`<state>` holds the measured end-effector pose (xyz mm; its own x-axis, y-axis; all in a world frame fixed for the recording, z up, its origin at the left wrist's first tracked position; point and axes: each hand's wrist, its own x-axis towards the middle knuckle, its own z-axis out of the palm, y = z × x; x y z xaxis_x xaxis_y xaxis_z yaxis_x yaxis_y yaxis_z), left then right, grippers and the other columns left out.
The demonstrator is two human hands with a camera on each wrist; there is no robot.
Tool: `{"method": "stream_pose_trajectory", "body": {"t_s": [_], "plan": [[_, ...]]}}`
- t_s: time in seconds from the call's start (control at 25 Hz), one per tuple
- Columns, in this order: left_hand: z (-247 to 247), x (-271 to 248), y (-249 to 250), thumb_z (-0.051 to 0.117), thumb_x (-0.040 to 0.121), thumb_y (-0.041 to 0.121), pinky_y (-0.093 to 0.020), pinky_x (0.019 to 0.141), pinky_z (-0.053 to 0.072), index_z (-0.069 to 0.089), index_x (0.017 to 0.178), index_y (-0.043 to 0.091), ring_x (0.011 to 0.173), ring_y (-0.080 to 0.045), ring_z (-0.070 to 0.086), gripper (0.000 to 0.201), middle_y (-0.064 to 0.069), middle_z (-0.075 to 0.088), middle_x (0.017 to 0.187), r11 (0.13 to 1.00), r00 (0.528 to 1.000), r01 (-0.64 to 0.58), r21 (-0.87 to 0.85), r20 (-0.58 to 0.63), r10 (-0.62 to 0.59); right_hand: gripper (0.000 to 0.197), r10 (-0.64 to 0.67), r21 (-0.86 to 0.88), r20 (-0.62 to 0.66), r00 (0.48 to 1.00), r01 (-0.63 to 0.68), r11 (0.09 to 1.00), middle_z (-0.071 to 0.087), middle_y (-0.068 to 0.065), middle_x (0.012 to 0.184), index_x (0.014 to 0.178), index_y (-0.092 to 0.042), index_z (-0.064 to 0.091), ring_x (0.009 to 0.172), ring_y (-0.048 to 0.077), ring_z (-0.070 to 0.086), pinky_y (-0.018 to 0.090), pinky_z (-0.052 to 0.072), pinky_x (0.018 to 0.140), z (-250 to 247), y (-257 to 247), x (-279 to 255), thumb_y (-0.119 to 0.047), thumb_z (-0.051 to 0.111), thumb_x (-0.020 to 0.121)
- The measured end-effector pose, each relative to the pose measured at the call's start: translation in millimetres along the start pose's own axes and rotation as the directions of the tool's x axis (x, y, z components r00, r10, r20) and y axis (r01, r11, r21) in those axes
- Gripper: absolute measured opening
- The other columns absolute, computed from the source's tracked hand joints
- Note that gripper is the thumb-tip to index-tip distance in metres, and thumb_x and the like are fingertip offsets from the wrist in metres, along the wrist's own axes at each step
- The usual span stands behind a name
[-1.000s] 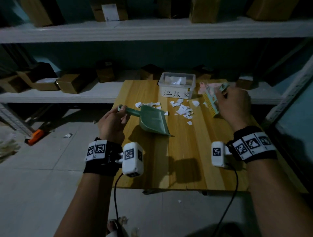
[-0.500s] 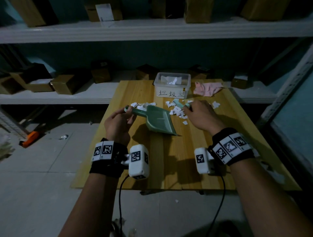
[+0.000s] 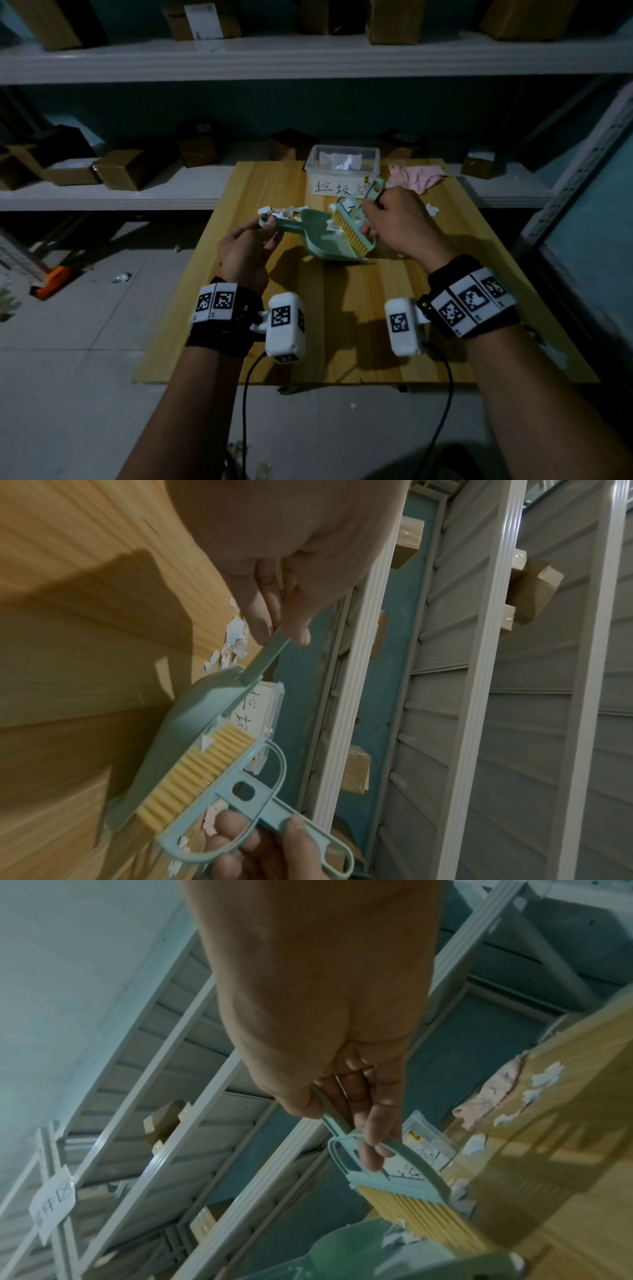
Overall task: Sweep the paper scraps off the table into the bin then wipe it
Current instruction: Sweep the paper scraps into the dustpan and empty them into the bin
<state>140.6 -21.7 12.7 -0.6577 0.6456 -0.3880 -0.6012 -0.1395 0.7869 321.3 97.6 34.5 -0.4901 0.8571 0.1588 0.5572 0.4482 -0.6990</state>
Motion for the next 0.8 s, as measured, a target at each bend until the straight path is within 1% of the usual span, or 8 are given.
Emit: {"method": "stream_pose_trajectory", "body": {"t_s": [0.08, 0.16, 0.28, 0.4, 0.48, 0.52, 0.64, 0.8], "plan": [[-3, 3, 4, 0.062, 0.09, 0.002, -0.031, 0.083, 0.06, 0.065, 0.116, 0.005, 0.099, -0.021, 0.07, 0.026, -0.012, 0.07, 0.109, 1.0, 1.0, 0.014, 0.002, 0.007, -0.014, 0.03, 0.019, 0.113, -0.02, 1.0, -0.017, 0.993, 0.073, 0.0, 0.079, 0.086, -0.011, 0.065, 0.07, 0.006, 0.071, 0.028, 0.061, 0.067, 0, 0, -1, -0.03, 0.048, 0.102], [-8, 9, 8, 0.061, 0.09, 0.002, -0.027, 0.075, 0.061, 0.065, 0.118, 0.004, 0.099, -0.021, 0.07, 0.028, -0.013, 0.069, 0.111, 1.0, 1.0, 0.023, -0.005, 0.0, -0.023, 0.028, 0.037, 0.114, -0.128, 0.991, -0.023, 0.993, 0.071, -0.002, 0.079, 0.089, -0.012, 0.063, 0.069, 0.003, 0.07, 0.023, 0.06, 0.062, -4, 2, 1, -0.031, 0.047, 0.102], [-13, 12, 13, 0.06, 0.092, 0.002, -0.025, 0.071, 0.06, 0.066, 0.118, 0.003, 0.1, -0.021, 0.07, 0.027, -0.015, 0.069, 0.113, 1.0, 0.999, 0.03, 0.003, -0.016, -0.03, 0.019, 0.016, -0.07, -0.297, 0.955, -0.038, 0.997, 0.058, -0.01, 0.075, 0.093, -0.022, 0.056, 0.065, 0.0, 0.061, 0.016, 0.051, 0.052, -14, 6, 1, -0.033, 0.044, 0.103], [-15, 12, 18, 0.059, 0.093, 0.002, -0.026, 0.075, 0.06, 0.066, 0.115, 0.003, 0.101, -0.021, 0.068, 0.023, -0.015, 0.067, 0.112, 1.0, 0.999, 0.022, 0.005, -0.024, -0.021, 0.026, -0.053, -0.287, -0.36, 0.932, -0.057, 0.956, 0.055, -0.003, 0.071, 0.082, -0.02, 0.054, 0.064, 0.013, 0.059, 0.026, 0.046, 0.051, -22, 15, 1, -0.032, 0.043, 0.103], [-15, 10, 20, 0.059, 0.094, 0.003, -0.022, 0.067, 0.06, 0.066, 0.113, 0.005, 0.097, -0.018, 0.069, 0.021, -0.013, 0.068, 0.108, 0.999, 1.0, 0.012, 0.036, -0.025, -0.011, 0.03, -0.047, -0.35, -0.322, 0.946, -0.073, 0.934, 0.056, 0.001, 0.069, 0.076, -0.021, 0.051, 0.064, 0.017, 0.06, 0.027, 0.043, 0.048, -20, 19, 0, -0.031, 0.043, 0.103], [-15, 11, 21, 0.059, 0.094, 0.004, -0.021, 0.065, 0.059, 0.066, 0.115, 0.005, 0.095, -0.017, 0.069, 0.022, -0.012, 0.068, 0.107, 0.999, 1.0, 0.005, 0.051, -0.018, -0.004, 0.03, -0.026, -0.324, -0.282, 0.959, -0.07, 0.943, 0.06, 0.002, 0.072, 0.077, -0.022, 0.052, 0.065, 0.018, 0.063, 0.03, 0.049, 0.05, -17, 20, 0, -0.031, 0.043, 0.103], [-14, 9, 18, 0.059, 0.093, 0.003, -0.024, 0.071, 0.06, 0.064, 0.118, 0.004, 0.097, -0.018, 0.069, 0.025, -0.013, 0.068, 0.11, 0.998, 1.0, 0.001, 0.065, 0.013, -0.002, 0.032, -0.033, -0.173, -0.157, 0.987, 0.006, 0.985, 0.067, 0.006, 0.077, 0.085, -0.016, 0.061, 0.068, 0.02, 0.069, 0.039, 0.06, 0.063, -4, 15, 0, -0.034, 0.042, 0.104], [-10, 4, 8, 0.059, 0.092, 0.001, -0.029, 0.08, 0.06, 0.064, 0.116, 0.001, 0.1, -0.022, 0.069, 0.025, -0.014, 0.069, 0.112, 0.997, 0.998, 0.006, 0.073, 0.056, -0.011, 0.034, -0.097, -0.157, -0.105, 0.99, 0.079, 0.984, 0.067, 0.004, 0.073, 0.083, -0.015, 0.065, 0.063, 0.015, 0.067, 0.029, 0.054, 0.054, 14, 1, 2, -0.035, 0.045, 0.103]]}}
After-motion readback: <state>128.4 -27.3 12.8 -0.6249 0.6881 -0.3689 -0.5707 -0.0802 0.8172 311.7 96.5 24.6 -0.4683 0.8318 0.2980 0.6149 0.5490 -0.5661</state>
